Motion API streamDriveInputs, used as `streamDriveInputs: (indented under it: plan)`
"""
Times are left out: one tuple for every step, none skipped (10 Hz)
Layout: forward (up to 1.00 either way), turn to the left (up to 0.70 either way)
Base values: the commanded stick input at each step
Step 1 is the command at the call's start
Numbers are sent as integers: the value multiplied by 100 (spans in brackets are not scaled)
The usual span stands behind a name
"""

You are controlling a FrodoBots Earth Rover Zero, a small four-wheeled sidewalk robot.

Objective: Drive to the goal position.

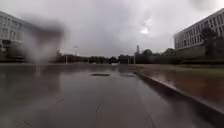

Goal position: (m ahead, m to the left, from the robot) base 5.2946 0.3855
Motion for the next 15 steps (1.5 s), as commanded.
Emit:
streamDriveInputs:
  plan:
    - [70, 0]
    - [70, 0]
    - [70, 0]
    - [70, -2]
    - [70, -9]
    - [70, -33]
    - [70, -26]
    - [70, 0]
    - [70, 0]
    - [70, 0]
    - [70, 0]
    - [70, 0]
    - [70, 0]
    - [70, 0]
    - [70, 0]
